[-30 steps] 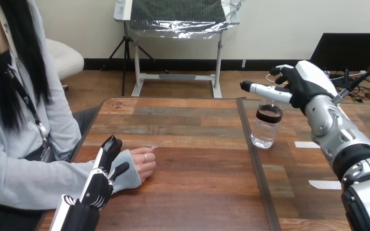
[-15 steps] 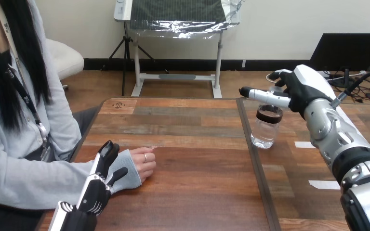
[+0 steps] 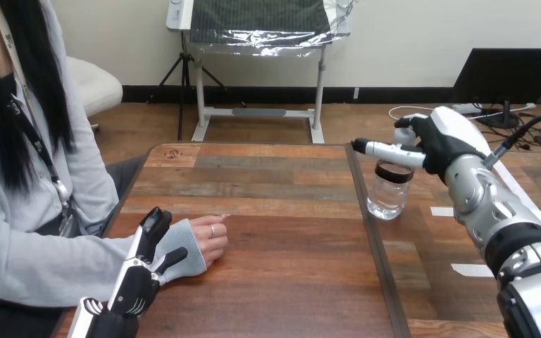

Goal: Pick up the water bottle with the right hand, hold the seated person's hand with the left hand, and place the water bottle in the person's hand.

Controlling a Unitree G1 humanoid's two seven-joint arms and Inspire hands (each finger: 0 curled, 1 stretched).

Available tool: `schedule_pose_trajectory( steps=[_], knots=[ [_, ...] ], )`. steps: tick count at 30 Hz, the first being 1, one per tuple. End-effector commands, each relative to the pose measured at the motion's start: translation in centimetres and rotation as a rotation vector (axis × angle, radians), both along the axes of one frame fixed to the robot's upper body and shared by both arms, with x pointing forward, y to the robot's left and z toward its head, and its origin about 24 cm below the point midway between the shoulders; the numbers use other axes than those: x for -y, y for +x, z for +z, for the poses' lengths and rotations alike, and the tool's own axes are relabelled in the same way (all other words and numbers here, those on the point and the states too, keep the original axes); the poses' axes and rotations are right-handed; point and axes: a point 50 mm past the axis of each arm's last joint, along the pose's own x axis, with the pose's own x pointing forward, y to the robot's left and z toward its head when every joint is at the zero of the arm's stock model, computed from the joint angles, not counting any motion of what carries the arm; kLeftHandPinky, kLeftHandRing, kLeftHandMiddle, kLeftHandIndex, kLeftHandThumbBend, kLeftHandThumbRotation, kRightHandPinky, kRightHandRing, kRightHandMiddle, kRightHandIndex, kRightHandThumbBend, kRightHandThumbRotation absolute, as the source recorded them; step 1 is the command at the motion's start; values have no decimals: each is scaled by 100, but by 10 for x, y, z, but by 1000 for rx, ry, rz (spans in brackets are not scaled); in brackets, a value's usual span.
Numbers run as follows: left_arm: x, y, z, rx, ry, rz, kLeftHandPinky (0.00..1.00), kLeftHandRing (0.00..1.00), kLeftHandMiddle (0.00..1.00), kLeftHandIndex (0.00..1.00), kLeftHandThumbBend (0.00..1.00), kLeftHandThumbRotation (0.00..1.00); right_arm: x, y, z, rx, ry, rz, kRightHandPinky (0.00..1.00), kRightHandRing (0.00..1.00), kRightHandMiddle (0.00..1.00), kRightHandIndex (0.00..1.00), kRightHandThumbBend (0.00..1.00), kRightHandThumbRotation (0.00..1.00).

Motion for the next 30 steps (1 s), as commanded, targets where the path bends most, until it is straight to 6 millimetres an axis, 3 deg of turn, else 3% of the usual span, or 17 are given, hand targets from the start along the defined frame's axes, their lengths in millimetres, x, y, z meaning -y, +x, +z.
schedule_pose_trajectory(
  steps=[1, 30],
  knots=[
    [-3, 7, 8, 70, 16, -7, 87, 100, 100, 100, 100, 58, -8, 2, 2, 8, 6, 25, 73, 81, 84, 86, 86, 78],
    [-1, 13, 7, 63, -3, -9, 87, 100, 100, 100, 100, 57, -8, -5, -10, 11, 34, 84, 67, 74, 79, 82, 88, 77]
  ],
)
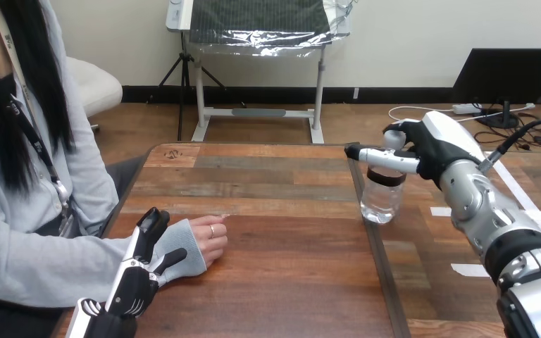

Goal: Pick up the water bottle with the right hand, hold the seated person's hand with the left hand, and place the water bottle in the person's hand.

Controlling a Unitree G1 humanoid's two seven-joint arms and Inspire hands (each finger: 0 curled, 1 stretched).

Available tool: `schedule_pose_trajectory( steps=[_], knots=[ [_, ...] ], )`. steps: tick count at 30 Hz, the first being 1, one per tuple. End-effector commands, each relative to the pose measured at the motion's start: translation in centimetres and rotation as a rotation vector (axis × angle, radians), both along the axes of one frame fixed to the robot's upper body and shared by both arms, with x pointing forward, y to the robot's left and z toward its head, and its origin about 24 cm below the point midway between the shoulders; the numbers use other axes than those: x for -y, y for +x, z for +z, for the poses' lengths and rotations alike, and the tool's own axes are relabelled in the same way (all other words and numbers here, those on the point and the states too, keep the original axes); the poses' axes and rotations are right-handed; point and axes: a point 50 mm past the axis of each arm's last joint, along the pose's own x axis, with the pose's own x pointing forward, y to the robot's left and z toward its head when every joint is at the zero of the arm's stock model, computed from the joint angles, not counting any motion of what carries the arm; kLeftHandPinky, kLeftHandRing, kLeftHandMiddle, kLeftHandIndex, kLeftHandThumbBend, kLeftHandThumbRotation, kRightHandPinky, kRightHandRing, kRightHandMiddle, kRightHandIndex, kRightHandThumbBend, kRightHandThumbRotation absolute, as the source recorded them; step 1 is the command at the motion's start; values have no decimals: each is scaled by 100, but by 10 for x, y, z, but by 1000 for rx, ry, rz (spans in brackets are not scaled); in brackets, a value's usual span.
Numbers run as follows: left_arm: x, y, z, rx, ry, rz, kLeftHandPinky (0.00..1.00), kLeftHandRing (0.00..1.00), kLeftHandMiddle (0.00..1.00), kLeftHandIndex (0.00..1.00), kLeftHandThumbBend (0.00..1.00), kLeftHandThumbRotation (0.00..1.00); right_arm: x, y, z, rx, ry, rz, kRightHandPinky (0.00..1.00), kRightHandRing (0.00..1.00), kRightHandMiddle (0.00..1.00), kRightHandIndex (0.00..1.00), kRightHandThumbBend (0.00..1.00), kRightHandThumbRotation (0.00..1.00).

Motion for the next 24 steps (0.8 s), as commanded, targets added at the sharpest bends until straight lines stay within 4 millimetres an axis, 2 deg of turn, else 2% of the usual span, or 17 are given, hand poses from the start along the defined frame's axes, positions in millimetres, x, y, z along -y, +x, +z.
schedule_pose_trajectory(
  steps=[1, 15, 24],
  knots=[
    [0, 14, 7, 56, 2, -12, 87, 100, 100, 100, 100, 57, -3, -3, -5, 3, 11, 30, 66, 74, 79, 82, 88, 77],
    [2, 20, 8, 54, -11, -20, 88, 100, 100, 100, 100, 57, 2, -7, -11, -4, 45, 23, 69, 76, 80, 83, 97, 77],
    [3, 23, 9, 56, -13, -31, 89, 100, 100, 100, 100, 56, 5, -11, -14, 26, 97, -13, 66, 75, 80, 83, 99, 69]
  ],
)
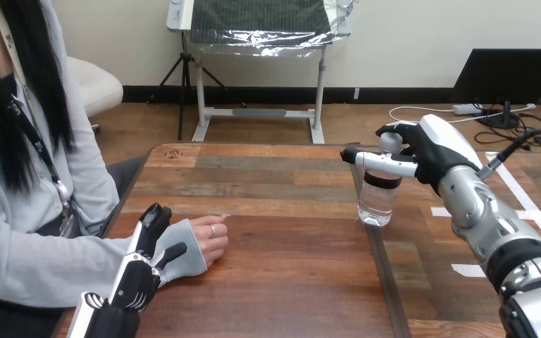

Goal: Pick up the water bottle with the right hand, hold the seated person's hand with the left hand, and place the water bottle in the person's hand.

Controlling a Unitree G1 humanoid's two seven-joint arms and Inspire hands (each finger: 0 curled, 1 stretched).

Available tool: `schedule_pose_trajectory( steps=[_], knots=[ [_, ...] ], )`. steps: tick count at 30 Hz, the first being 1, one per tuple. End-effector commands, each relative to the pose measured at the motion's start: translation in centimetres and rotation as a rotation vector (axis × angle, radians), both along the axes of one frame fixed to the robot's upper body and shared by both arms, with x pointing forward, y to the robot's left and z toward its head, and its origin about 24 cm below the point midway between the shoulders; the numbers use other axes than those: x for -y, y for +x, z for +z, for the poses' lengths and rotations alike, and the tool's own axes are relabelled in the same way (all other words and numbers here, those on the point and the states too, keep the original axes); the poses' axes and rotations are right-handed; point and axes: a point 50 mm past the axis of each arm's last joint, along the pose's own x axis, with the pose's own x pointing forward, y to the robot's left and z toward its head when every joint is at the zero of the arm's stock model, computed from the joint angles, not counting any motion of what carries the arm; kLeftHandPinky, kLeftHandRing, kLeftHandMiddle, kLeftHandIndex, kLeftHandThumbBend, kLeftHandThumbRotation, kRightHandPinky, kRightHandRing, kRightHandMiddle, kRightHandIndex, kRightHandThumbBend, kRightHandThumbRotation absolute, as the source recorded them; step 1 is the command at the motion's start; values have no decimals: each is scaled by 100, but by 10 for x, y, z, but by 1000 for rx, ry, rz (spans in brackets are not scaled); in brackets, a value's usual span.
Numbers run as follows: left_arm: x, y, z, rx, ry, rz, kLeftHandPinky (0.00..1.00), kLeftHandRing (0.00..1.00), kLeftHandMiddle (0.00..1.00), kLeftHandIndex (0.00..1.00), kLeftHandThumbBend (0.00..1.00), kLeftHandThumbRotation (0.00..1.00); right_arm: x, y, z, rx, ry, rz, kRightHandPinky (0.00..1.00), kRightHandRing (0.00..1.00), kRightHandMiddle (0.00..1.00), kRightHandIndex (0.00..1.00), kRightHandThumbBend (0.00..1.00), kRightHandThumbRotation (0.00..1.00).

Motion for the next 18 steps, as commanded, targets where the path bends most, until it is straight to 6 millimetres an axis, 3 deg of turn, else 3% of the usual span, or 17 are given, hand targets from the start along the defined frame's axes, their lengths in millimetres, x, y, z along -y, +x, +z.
schedule_pose_trajectory(
  steps=[1, 18],
  knots=[
    [3, 16, 10, 68, -4, -27, 89, 100, 100, 100, 100, 56, 6, -7, -9, 6, 47, -36, 65, 75, 79, 83, 100, 67],
    [1, 15, 11, 76, 4, -22, 88, 100, 100, 100, 100, 58, 9, -15, -21, 26, 263, -142, 66, 76, 80, 83, 100, 44]
  ],
)
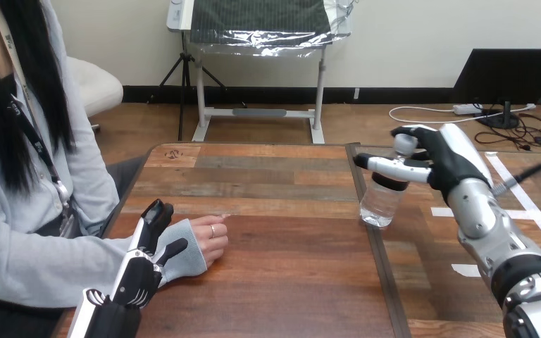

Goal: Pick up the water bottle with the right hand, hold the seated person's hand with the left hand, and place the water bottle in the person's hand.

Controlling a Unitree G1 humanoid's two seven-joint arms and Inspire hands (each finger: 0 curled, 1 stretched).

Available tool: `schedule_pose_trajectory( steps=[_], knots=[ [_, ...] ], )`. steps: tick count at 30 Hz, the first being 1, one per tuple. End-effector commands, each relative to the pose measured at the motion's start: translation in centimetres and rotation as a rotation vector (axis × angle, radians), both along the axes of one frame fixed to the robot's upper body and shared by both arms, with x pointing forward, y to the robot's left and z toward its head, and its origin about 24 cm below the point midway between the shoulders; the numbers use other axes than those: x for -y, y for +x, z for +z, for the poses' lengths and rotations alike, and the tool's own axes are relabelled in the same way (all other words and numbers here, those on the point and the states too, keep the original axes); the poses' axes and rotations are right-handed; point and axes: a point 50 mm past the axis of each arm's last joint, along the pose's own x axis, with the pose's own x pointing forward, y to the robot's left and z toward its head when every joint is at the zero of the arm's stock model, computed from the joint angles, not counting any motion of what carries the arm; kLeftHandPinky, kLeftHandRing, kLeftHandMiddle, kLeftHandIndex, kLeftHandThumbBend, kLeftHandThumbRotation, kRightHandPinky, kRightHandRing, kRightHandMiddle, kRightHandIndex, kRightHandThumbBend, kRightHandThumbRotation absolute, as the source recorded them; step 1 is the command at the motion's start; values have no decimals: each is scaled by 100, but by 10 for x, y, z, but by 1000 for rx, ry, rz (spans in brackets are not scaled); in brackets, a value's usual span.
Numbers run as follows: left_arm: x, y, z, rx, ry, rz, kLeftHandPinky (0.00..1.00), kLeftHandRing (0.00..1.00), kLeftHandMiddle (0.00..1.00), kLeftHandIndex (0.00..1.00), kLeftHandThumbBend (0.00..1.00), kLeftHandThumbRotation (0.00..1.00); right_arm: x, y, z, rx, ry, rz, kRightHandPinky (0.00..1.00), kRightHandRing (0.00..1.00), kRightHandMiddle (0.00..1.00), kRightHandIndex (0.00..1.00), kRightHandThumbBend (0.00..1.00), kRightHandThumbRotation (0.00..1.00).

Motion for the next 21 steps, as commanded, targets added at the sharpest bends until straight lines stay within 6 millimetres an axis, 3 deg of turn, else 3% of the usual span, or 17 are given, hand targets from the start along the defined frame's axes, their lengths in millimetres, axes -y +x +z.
schedule_pose_trajectory(
  steps=[1, 21],
  knots=[
    [0, 12, 10, 68, 1, -17, 88, 100, 100, 100, 100, 58, -4, -6, -10, -1, 76, -23, 66, 76, 79, 83, 100, 42],
    [-7, 7, 11, 60, 3, -6, 88, 100, 100, 100, 100, 57, -7, -15, -26, -26, 221, -90, 66, 75, 80, 86, 96, 28]
  ],
)
